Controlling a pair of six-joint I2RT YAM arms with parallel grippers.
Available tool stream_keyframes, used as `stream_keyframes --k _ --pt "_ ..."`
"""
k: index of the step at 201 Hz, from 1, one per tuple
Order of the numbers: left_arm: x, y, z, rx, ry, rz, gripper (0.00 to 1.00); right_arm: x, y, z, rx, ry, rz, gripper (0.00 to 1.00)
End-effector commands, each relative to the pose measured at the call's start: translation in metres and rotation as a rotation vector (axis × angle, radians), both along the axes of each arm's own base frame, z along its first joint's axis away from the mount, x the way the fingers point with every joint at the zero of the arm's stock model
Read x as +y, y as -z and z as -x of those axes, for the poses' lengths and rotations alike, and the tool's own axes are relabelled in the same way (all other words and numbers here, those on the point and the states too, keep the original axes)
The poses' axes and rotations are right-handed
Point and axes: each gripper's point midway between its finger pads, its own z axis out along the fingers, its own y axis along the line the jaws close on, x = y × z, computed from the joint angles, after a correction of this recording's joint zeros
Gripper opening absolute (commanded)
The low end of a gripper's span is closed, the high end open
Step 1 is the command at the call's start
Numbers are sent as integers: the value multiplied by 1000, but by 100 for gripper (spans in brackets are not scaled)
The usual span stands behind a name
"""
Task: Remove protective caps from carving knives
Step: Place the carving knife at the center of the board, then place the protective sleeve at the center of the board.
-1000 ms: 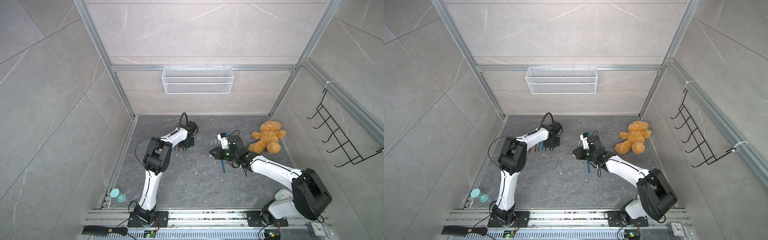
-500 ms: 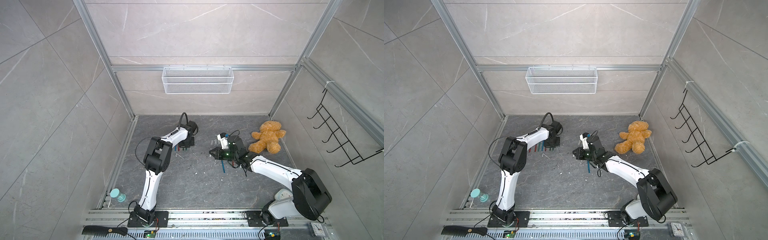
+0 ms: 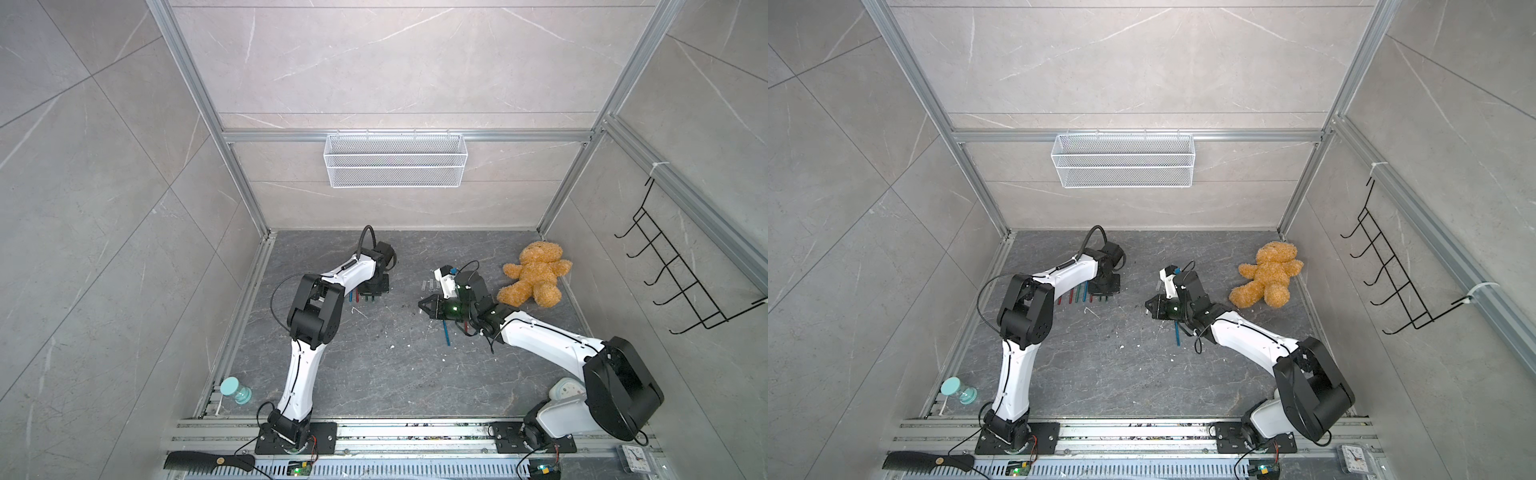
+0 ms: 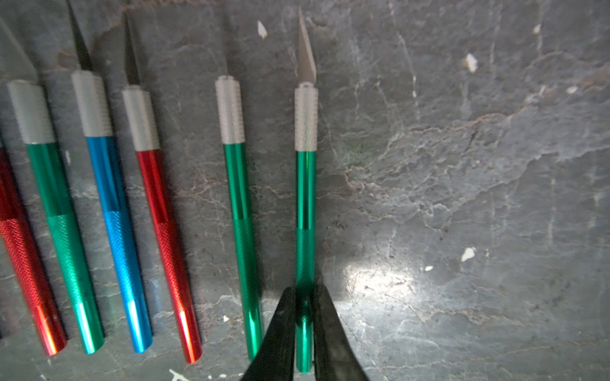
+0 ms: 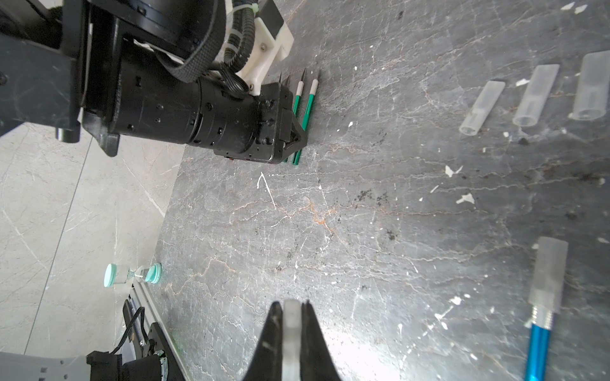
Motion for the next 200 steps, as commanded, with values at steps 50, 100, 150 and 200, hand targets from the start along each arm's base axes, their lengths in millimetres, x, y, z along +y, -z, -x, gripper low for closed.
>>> stream_keyframes --k 50,100,150,200 --pt "0 -40 -13 -57 -1 13 20 3 -3 1 -30 -20 2 0" --pt "-3 -83 -21 -126 7 40 26 2 -1 0 -31 -17 13 0" --pt "-6 -151 -20 -242 50 105 43 -3 3 -4 -33 5 62 0" --pt "4 -203 9 -349 107 158 66 -4 14 -13 4 28 117 0"
